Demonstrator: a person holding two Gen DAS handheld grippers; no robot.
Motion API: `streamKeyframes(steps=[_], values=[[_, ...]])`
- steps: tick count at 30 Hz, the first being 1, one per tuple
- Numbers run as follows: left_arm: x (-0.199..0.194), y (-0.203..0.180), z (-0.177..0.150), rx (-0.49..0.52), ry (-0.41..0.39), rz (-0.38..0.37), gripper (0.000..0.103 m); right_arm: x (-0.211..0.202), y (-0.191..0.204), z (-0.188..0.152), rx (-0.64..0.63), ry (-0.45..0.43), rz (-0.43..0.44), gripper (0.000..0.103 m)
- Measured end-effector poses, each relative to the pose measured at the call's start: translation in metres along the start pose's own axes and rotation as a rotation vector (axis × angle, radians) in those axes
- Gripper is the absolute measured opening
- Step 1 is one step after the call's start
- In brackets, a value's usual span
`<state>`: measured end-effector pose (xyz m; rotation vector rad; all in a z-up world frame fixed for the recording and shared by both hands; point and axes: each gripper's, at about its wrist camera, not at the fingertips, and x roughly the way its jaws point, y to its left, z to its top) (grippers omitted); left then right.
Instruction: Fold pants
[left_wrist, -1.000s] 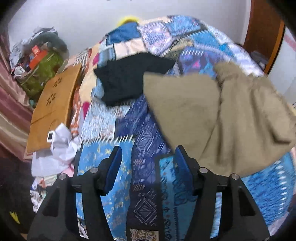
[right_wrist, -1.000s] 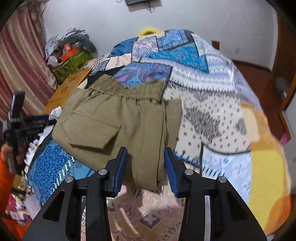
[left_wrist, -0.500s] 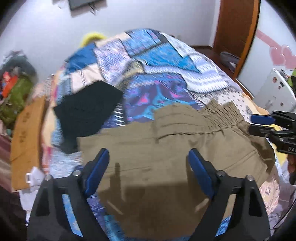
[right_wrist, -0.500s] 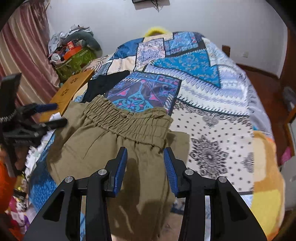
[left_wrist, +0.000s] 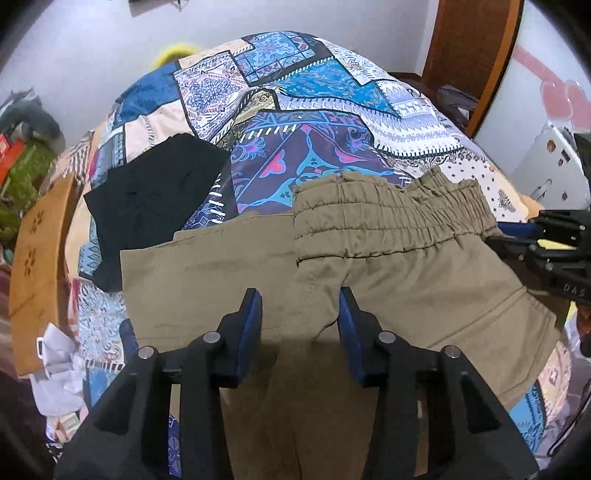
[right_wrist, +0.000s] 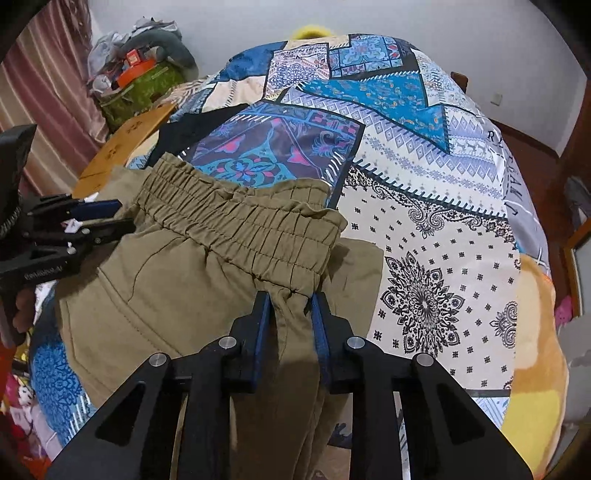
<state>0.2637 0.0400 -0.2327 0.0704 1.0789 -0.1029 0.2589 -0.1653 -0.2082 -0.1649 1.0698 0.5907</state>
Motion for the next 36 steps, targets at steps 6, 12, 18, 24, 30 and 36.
streamKeyframes(steps=[6,12,18,24,30,36], values=[[-0.022,0.009,0.000,-0.054,0.000,-0.040,0.045,-0.020,0.003,0.004,0.008,-0.002,-0.020,0.021],[-0.055,0.046,-0.009,-0.148,-0.089,-0.002,0.074,-0.060,0.012,-0.001,0.002,-0.128,-0.035,0.062],[-0.052,0.085,-0.030,-0.246,-0.080,-0.004,0.087,-0.068,0.010,-0.010,0.023,-0.166,-0.052,0.083],[-0.018,0.095,-0.049,-0.296,0.011,-0.064,0.087,-0.043,-0.011,-0.027,0.141,-0.092,0.001,0.083],[0.011,0.094,-0.043,-0.336,0.063,-0.175,0.087,-0.016,-0.027,-0.040,0.238,-0.016,0.061,0.083],[0.025,0.094,-0.031,-0.353,0.069,-0.274,0.088,-0.002,-0.034,-0.037,0.288,-0.028,0.166,0.083]])
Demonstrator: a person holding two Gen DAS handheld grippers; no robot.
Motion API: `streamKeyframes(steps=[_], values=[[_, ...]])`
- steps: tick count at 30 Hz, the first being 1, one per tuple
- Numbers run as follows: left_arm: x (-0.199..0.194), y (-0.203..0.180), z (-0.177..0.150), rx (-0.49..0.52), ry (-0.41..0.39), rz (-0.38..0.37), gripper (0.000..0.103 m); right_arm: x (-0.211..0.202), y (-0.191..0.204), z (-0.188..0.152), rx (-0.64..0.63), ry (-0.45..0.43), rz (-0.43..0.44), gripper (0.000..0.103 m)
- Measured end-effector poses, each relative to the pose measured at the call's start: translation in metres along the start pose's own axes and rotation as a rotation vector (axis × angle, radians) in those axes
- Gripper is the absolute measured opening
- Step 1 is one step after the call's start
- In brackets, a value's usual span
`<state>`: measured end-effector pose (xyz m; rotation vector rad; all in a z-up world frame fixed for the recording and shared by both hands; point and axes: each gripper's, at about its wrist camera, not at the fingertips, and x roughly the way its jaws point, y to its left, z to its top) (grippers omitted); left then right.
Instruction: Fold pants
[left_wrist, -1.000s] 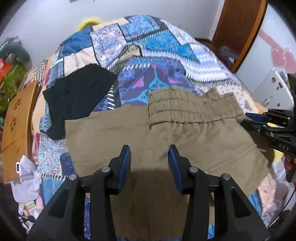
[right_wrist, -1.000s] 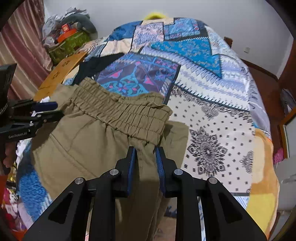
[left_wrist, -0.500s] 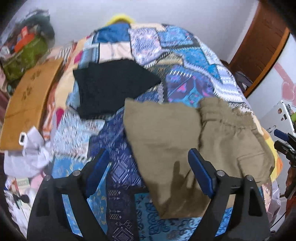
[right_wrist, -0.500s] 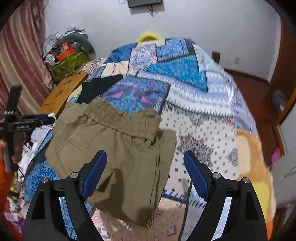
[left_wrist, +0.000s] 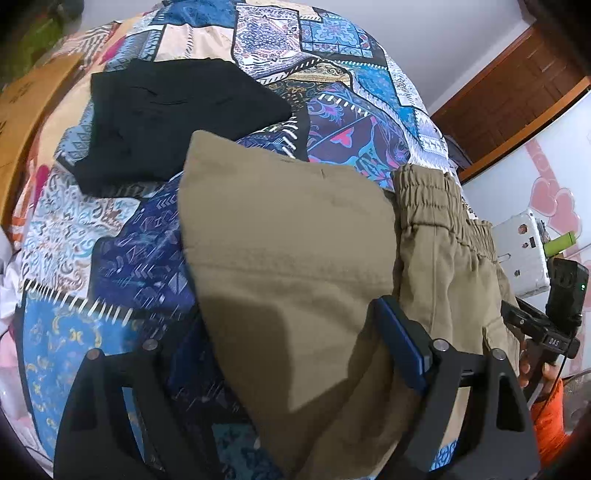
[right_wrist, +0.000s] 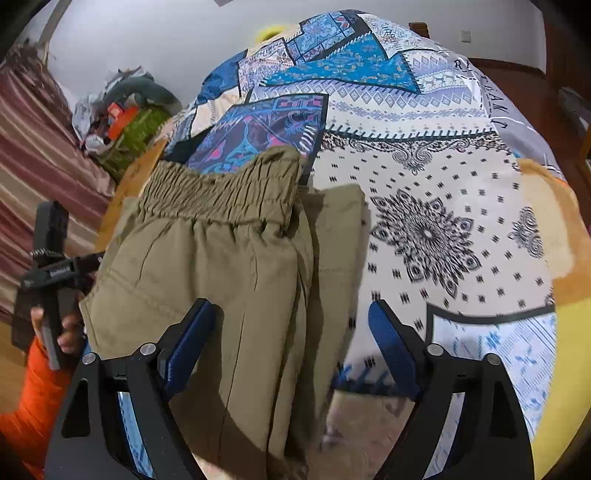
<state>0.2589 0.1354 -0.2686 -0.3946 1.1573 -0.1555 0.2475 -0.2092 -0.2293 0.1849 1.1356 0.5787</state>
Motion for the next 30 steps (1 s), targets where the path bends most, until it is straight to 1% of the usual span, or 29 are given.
streamKeyframes(steps=[2,3,4,5,6,7,9,10,11,12,13,15,16,18,21,25,30], values=[[0.001,-0.004,0.002,0.012,-0.007,0.006,0.087,0.002,-0.001,0.003,0.001,-0.007,0.015,0.081],[0.002,-0.006,0.003,0.020,-0.011,0.013,0.086,0.004,0.000,0.005,0.000,-0.010,0.021,0.075],[0.001,-0.007,0.004,0.024,-0.016,0.017,0.085,0.005,0.001,0.006,-0.004,-0.012,0.021,0.072],[0.001,-0.008,0.004,0.029,-0.023,0.019,0.081,0.005,0.003,0.007,-0.008,-0.008,0.012,0.070],[0.000,-0.011,0.004,0.039,-0.030,0.018,0.075,0.004,0.006,0.007,-0.016,-0.007,0.006,0.063],[-0.002,-0.013,0.003,0.052,-0.040,0.020,0.072,0.004,0.007,0.008,-0.021,-0.009,0.003,0.059],[-0.004,-0.019,0.003,0.073,-0.056,0.026,0.058,0.003,0.009,0.008,-0.030,-0.018,-0.017,0.050],[-0.004,-0.023,0.003,0.085,-0.065,0.035,0.055,0.002,0.009,0.009,-0.034,-0.023,-0.025,0.047],[-0.005,-0.026,0.002,0.098,-0.071,0.045,0.048,0.002,0.010,0.009,-0.039,-0.028,-0.029,0.042],[-0.006,-0.030,0.002,0.112,-0.079,0.060,0.043,0.001,0.010,0.009,-0.044,-0.031,-0.031,0.036],[-0.008,-0.034,0.001,0.128,-0.088,0.081,0.040,0.000,0.011,0.009,-0.049,-0.036,-0.032,0.034],[-0.010,-0.042,0.000,0.155,-0.107,0.139,0.028,-0.002,0.017,0.008,-0.082,-0.045,-0.046,0.025],[-0.011,-0.043,0.000,0.161,-0.112,0.155,0.025,-0.003,0.020,0.008,-0.097,-0.048,-0.054,0.023],[-0.015,-0.046,0.000,0.165,-0.130,0.193,0.013,-0.004,0.026,0.009,-0.125,-0.051,-0.068,0.017],[-0.024,-0.050,0.001,0.151,-0.162,0.225,0.010,-0.009,0.033,0.009,-0.154,-0.064,-0.069,0.014],[-0.037,-0.064,0.002,0.185,-0.205,0.271,0.009,-0.015,0.046,0.011,-0.196,-0.086,-0.079,0.012],[-0.056,-0.076,0.007,0.204,-0.239,0.290,0.008,-0.027,0.064,0.019,-0.247,-0.121,-0.086,0.012]])
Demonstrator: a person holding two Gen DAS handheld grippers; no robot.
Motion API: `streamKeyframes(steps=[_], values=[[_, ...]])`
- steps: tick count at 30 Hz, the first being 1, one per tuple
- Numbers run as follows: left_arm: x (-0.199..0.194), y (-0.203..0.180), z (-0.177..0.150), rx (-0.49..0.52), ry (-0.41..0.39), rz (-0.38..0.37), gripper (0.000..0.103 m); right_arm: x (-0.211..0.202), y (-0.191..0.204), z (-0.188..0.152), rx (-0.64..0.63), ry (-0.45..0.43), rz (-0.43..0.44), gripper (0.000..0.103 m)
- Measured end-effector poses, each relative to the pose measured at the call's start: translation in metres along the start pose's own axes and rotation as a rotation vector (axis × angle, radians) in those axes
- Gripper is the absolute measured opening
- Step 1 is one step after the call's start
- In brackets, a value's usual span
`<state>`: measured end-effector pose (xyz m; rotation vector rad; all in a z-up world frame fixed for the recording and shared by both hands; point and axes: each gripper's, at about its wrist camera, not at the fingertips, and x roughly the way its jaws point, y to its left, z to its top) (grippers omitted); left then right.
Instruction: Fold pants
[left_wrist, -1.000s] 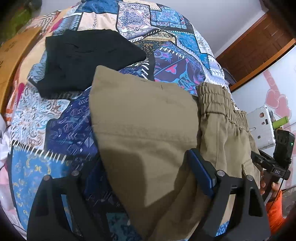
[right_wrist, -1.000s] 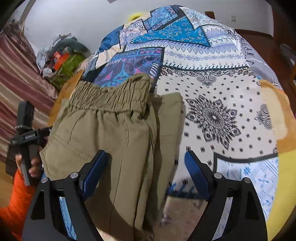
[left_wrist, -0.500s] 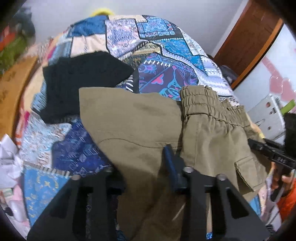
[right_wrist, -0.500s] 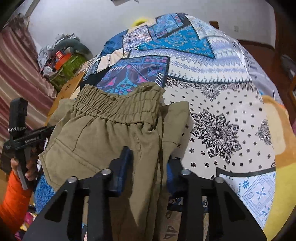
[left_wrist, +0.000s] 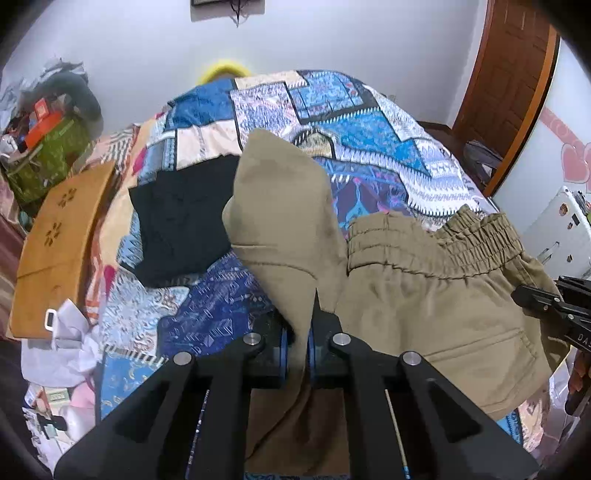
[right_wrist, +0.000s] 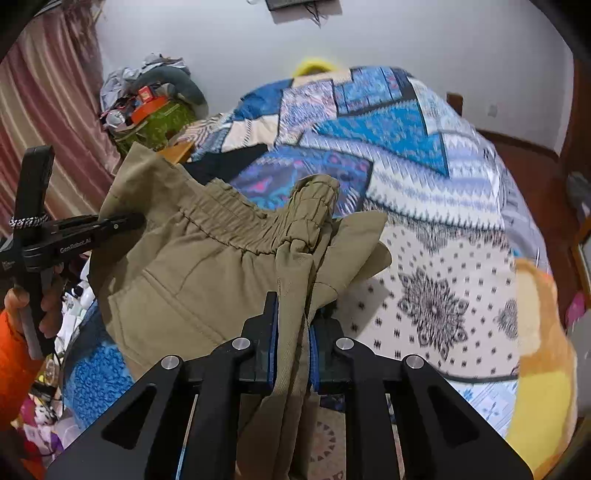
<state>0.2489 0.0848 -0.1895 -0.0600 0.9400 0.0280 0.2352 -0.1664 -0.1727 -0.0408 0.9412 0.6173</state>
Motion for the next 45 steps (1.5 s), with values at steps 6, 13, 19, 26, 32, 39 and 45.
streamKeyframes(steps=[6,13,19,26,32,39,45], values=[[-0.027,0.013,0.022,-0.013,-0.067,0.020,0.008,-0.012,0.016,0.026,-0.045,-0.065,-0.004,0.011],[-0.044,0.043,0.059,-0.043,-0.126,0.032,0.008,-0.003,0.035,0.068,-0.088,-0.120,-0.007,0.011],[-0.040,0.075,0.085,-0.062,-0.170,0.075,0.008,0.021,0.054,0.103,-0.113,-0.142,0.001,0.011],[-0.012,0.125,0.108,-0.132,-0.200,0.108,0.008,0.063,0.068,0.145,-0.112,-0.139,0.038,0.011],[0.028,0.164,0.117,-0.181,-0.189,0.156,0.008,0.116,0.081,0.176,-0.140,-0.114,0.058,0.011],[0.095,0.204,0.120,-0.220,-0.113,0.204,0.008,0.180,0.090,0.194,-0.134,-0.044,0.071,0.011],[0.155,0.227,0.109,-0.233,-0.022,0.237,0.008,0.228,0.091,0.191,-0.137,0.051,0.051,0.011]])
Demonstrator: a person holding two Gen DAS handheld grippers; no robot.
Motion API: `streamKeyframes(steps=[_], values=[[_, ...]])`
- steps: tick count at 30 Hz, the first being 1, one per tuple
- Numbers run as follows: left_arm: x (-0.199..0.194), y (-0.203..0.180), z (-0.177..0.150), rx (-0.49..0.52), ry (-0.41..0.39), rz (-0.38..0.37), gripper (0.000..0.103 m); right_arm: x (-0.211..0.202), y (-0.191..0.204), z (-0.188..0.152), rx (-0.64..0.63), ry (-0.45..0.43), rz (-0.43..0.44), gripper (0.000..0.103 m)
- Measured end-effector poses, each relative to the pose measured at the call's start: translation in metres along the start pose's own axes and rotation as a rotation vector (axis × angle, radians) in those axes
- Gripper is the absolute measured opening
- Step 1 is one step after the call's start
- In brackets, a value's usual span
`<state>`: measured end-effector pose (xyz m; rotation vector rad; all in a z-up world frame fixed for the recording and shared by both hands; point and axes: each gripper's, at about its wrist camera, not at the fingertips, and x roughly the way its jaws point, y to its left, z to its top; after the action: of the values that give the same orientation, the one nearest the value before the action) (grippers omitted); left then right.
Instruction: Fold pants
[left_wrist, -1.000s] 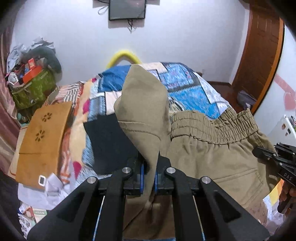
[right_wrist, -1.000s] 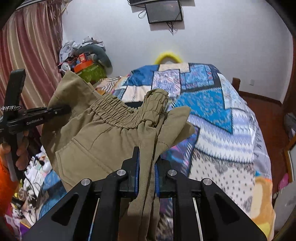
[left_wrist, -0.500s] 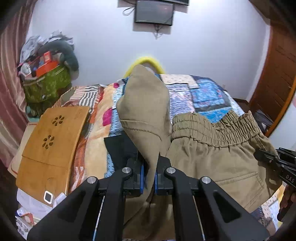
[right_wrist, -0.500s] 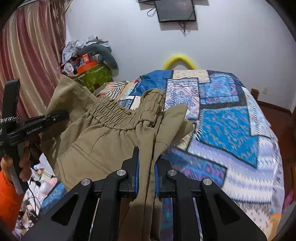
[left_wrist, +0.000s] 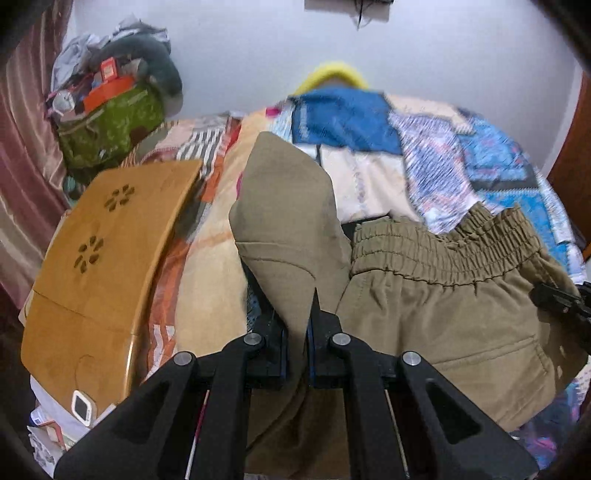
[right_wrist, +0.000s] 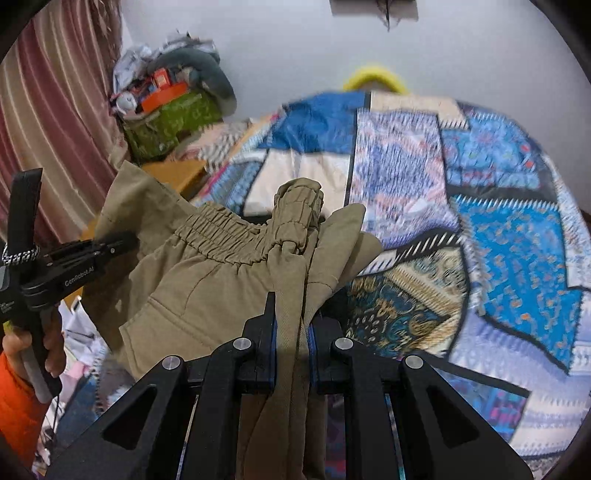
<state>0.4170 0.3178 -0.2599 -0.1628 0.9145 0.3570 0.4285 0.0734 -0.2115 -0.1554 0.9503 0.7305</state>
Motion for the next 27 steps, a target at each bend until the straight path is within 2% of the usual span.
streamKeyframes(steps=[4,7,10,12,14,21,27], values=[[0.044,0.009,-0.011,-0.024,0.110,0.020,0.010,0.026,-0.003,-0.011,-0.003,0.092,-0.012,0.011],[0.067,0.024,-0.019,-0.080,0.178,0.002,0.020,0.034,-0.009,-0.017,0.013,0.135,-0.015,0.013],[0.072,0.034,-0.028,-0.106,0.188,-0.002,0.039,0.031,-0.016,-0.018,0.053,0.156,-0.002,0.019],[0.069,0.036,-0.030,-0.087,0.184,0.033,0.057,0.026,-0.014,-0.022,0.041,0.166,-0.016,0.022],[0.065,0.038,-0.035,-0.066,0.188,0.058,0.062,0.021,-0.014,-0.025,0.031,0.167,-0.023,0.026],[0.032,0.035,-0.053,0.013,0.219,0.125,0.063,-0.020,-0.008,-0.038,0.024,0.136,-0.028,0.034],[-0.044,0.027,-0.060,0.034,0.134,0.081,0.063,-0.081,0.011,-0.046,-0.011,0.050,-0.039,0.034]])
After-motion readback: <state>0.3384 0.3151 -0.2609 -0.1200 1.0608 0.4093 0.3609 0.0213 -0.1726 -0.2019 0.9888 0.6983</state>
